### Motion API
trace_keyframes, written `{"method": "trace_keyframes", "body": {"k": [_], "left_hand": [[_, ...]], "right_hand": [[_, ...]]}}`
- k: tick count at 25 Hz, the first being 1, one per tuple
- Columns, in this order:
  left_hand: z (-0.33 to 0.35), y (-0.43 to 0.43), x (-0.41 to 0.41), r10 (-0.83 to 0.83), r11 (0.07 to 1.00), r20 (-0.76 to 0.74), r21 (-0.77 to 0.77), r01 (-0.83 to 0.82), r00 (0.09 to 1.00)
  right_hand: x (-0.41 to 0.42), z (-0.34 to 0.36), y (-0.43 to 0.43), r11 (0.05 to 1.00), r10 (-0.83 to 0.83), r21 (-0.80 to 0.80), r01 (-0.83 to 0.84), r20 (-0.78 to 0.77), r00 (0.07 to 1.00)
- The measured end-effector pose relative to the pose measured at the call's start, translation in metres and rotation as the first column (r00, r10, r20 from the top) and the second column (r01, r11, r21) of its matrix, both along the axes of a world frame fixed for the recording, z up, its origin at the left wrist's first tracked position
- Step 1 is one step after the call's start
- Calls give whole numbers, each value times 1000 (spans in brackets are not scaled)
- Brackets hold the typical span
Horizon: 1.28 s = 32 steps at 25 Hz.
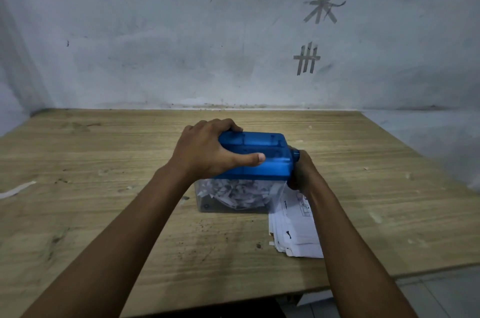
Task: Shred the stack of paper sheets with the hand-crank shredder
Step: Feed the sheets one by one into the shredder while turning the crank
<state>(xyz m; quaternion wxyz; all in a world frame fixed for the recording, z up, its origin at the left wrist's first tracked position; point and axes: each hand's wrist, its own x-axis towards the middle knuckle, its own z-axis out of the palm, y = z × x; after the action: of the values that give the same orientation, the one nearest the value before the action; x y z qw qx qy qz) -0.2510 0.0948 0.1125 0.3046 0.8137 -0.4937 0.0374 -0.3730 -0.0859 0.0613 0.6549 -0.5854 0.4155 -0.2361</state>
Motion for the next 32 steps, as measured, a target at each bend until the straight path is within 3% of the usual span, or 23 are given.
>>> {"method": "trace_keyframes", "body": {"k": [4, 8, 13, 15, 19, 23, 26, 32], "left_hand": [[-1, 0, -1, 5, 1000, -3, -14, -5, 1000], [0, 0, -1, 10, 1000, -1, -24, -10, 1000], [2, 0, 1, -2, 1000, 6, 25, 1, 1000], [4, 0, 1, -12, 999, 13, 34, 12, 1000], [7, 3, 5, -56, 998, -25, 33, 57, 998], [7, 7, 8, -93, 995, -93, 28, 96, 991], [4, 5, 6, -77, 997, -93, -27, 75, 993], [1, 7, 6, -57, 997, -117, -52, 51, 992]], "right_hand": [[-33, -20, 30, 970, -150, -202, 135, -58, 987], [-61, -11, 55, 872, -181, -479, 104, -116, 977], [-65, 46, 63, 662, -289, -711, 236, 49, 956], [-49, 70, 52, 662, -312, -685, 303, 114, 943], [-4, 95, 10, 820, -222, -517, 244, 105, 969], [21, 49, -16, 920, -180, -369, 135, -91, 979], [14, 5, -14, 970, -110, -229, 83, -109, 988], [-22, -12, 7, 882, -82, -470, -23, -201, 976]]}}
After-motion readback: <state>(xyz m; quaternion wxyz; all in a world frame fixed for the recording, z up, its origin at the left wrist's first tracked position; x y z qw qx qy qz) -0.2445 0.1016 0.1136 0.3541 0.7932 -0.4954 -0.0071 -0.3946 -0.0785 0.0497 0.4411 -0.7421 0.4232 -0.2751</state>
